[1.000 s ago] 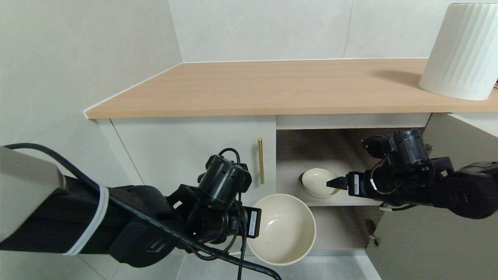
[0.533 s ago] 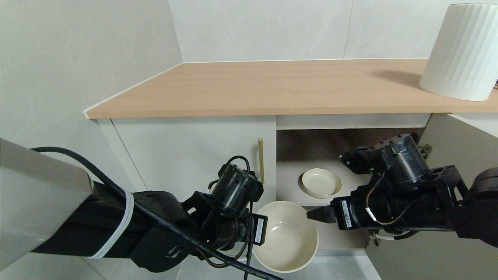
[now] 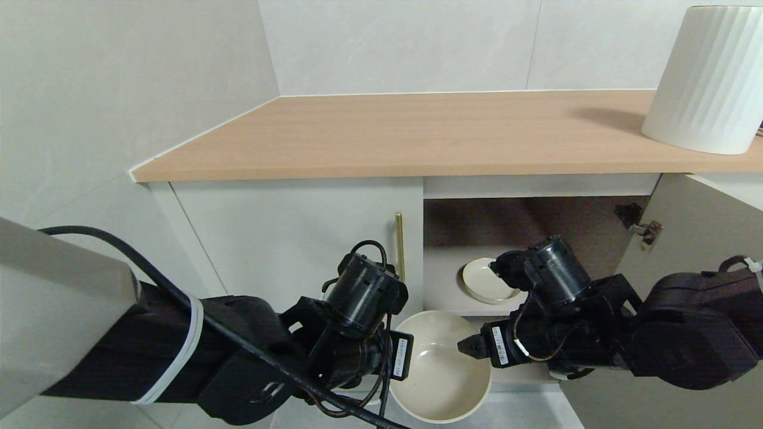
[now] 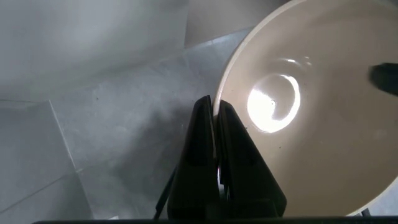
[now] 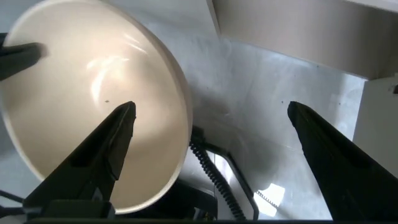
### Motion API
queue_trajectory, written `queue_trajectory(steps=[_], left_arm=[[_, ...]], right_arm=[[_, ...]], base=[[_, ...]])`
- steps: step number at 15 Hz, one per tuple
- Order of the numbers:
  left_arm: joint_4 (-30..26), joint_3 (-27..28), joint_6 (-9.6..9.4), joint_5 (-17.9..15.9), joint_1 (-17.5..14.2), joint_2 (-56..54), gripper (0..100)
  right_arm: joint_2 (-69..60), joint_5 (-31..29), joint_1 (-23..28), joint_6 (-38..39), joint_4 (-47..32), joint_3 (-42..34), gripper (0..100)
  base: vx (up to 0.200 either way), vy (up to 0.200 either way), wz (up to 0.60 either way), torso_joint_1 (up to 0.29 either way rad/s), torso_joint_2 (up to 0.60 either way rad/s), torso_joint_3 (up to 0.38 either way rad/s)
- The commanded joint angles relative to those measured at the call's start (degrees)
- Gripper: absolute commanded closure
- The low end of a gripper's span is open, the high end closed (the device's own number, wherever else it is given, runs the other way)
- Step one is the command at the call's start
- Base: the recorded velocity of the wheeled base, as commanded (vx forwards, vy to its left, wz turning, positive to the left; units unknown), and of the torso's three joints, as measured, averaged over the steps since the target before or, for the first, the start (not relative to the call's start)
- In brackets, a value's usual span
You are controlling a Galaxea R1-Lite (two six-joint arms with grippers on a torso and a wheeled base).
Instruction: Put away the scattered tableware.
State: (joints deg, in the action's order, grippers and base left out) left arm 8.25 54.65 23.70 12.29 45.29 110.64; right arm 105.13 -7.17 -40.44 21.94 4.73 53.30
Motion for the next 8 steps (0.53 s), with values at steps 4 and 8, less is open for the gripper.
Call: queue_trajectory(steps=[4, 8], left_arm=[[0.0, 0.0, 0.03, 0.0, 0.0, -0.2, 100], [0.0, 0.0, 0.03, 0.0, 0.0, -0.2, 100]], right_arm=[[1.7, 0.0, -0.1, 0.1, 2.2, 0.0, 100], [1.7, 0.0, -0.1, 0.1, 2.5, -0.1, 100]], base=[[0.000, 0.000, 0.00, 0.000, 0.00, 0.000], [0.000, 0.000, 0.00, 0.000, 0.00, 0.000]])
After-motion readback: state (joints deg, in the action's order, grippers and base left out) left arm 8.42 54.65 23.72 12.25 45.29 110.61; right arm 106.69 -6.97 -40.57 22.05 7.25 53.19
